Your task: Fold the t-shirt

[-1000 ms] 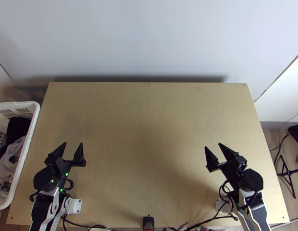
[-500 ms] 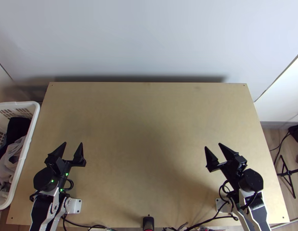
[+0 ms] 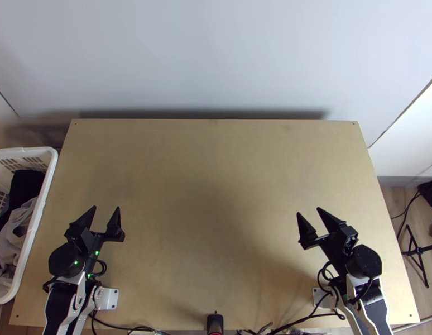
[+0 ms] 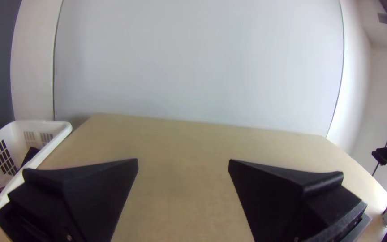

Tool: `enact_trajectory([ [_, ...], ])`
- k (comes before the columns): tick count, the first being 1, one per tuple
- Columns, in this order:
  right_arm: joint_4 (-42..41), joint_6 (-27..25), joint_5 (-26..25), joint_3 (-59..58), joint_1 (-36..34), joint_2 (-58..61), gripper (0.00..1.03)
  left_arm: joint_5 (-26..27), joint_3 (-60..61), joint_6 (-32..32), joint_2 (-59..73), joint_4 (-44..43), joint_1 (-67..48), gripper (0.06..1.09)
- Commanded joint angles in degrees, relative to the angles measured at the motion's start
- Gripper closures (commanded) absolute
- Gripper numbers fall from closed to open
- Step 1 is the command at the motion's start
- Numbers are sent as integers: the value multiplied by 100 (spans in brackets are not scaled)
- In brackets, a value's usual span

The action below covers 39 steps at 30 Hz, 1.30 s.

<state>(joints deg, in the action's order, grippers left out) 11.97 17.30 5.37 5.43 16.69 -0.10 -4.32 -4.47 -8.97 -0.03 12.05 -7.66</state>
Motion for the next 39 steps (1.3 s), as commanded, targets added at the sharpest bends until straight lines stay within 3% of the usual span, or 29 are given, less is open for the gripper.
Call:
enact_trajectory([
  [1,16,19,0,-7,1,1,5,1,-1,1,3,-1,1,10],
  [10,25,45,-9,2,-52,1,5,1,-1,1,3,-1,1,10],
  [17,104,-25,-238,-7,599,1,5,1,16,-87,30,60,-78,10],
  [28,-28,-447,-361,19,643,-8,5,-52,8,10,-6,16,98,10],
  [37,-37,-500,-466,11,405,-8,5,-61,-10,1,-6,-72,221,10],
  [39,-37,-508,-466,11,388,10,5,-61,-10,308,3,-72,239,10],
])
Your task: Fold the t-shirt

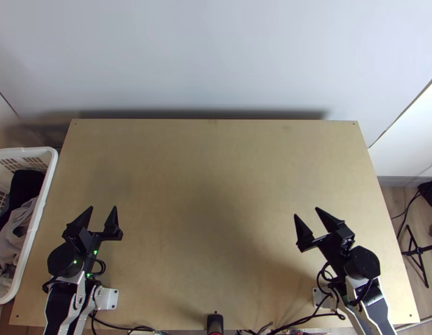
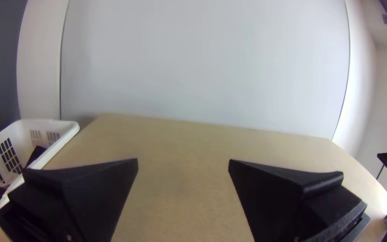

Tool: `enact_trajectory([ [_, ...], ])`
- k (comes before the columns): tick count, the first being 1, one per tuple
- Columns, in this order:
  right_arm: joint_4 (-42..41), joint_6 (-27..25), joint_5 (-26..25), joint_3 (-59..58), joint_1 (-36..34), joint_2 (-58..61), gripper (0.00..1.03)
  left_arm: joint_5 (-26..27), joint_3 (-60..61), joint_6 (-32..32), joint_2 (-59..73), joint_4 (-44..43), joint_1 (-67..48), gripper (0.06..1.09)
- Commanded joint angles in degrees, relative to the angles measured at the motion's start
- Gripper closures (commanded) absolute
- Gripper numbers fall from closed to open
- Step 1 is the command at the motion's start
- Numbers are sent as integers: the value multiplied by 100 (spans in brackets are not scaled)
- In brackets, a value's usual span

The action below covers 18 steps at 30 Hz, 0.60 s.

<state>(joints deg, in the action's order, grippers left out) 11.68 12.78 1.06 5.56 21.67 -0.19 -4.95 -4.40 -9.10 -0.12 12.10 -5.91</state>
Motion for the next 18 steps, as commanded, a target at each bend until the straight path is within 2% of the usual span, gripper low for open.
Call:
enact_trajectory([
  [1,-8,-56,-36,-3,-102,19,5,12,-8,453,12,-94,81,10],
  [9,-210,-100,-44,15,-154,1,5,64,-25,655,21,-199,20,10],
  [15,-571,-495,-44,191,-392,27,5,64,-122,937,346,-269,46,11],
  [18,-562,-654,-53,613,-392,537,5,117,-491,1069,680,-181,55,11],
])
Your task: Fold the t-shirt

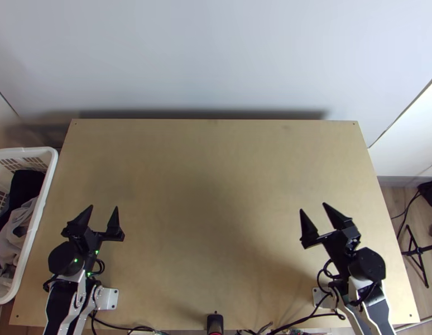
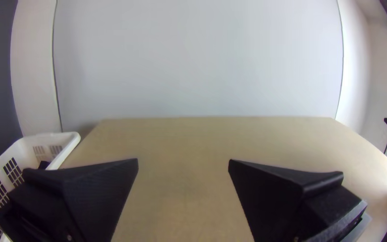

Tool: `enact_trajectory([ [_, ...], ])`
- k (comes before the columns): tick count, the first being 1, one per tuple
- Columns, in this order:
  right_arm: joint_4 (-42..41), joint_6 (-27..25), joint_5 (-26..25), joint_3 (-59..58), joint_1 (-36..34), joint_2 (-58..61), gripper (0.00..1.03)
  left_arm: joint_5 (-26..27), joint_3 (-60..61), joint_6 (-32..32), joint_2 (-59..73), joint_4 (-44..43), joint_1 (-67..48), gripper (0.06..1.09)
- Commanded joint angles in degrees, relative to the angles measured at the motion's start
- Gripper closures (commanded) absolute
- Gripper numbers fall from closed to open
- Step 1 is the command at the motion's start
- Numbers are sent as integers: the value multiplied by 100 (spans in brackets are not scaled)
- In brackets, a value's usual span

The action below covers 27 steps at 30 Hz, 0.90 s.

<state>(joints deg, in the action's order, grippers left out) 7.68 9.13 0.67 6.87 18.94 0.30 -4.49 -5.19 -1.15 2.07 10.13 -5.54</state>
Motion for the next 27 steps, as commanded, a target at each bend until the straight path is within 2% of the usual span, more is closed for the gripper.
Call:
enact_trajectory([
  [1,-92,-332,-14,719,-110,779,5,124,-597,299,672,33,27,11],
  [4,-118,-394,-23,1448,-127,1596,5,238,-1186,282,1560,103,18,11],
  [7,-118,-359,-58,2178,-101,2387,5,265,-1810,-17,2624,209,18,11],
  [12,146,-289,-198,3400,-66,3477,5,265,-2759,-79,3001,455,317,11],
  [16,348,-218,-269,4217,-83,4198,5,555,-3998,-316,3564,1378,616,11],
  [19,533,-183,-322,4876,-127,4743,5,695,-4631,-430,3898,1676,616,10],
  [21,594,-192,-392,5298,-180,5077,5,1258,-5071,-588,4258,1887,686,11],
  [23,612,-280,-471,5667,-215,5367,5,1495,-5466,-615,4566,2133,791,10],
  [27,691,-324,-550,6361,-294,5886,5,1539,-6539,-641,5322,2432,888,11],
])
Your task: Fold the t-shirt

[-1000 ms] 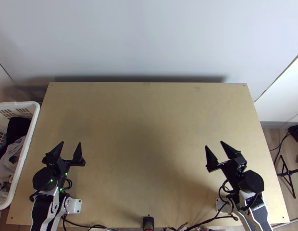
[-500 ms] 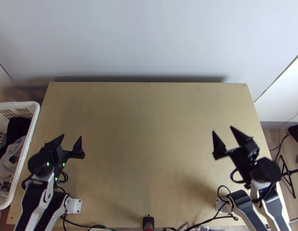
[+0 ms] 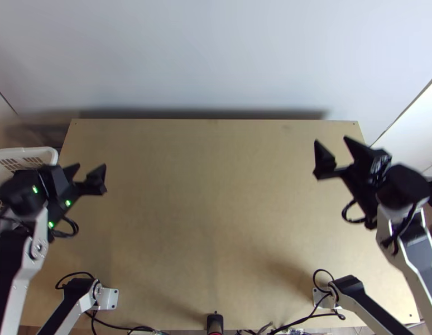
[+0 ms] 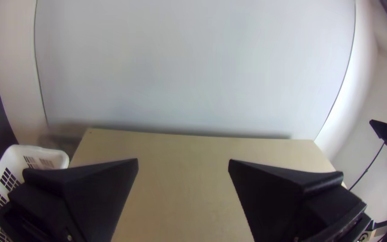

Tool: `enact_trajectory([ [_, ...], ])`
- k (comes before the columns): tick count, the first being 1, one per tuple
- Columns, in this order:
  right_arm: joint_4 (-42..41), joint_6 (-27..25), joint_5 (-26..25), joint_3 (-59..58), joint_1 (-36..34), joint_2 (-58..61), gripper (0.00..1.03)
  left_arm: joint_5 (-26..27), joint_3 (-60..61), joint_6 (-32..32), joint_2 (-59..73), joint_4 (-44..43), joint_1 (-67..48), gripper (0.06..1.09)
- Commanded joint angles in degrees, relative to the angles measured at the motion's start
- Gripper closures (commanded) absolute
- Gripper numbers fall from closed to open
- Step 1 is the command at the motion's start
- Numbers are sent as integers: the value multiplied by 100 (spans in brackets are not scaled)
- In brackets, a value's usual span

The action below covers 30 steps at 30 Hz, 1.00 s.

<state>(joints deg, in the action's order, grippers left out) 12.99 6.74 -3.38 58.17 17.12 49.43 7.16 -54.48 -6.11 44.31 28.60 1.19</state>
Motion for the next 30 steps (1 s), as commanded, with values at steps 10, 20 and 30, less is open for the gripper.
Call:
enact_trajectory([
  [10,195,-165,-216,2655,-517,2475,5,313,-4053,-312,3039,858,435,11],
  [20,309,-208,-216,4035,-570,3899,5,-101,-5688,-611,4419,1517,391,17],
  [30,327,-692,-559,4150,-324,4391,5,-320,-5723,22,4973,1095,197,11],
])
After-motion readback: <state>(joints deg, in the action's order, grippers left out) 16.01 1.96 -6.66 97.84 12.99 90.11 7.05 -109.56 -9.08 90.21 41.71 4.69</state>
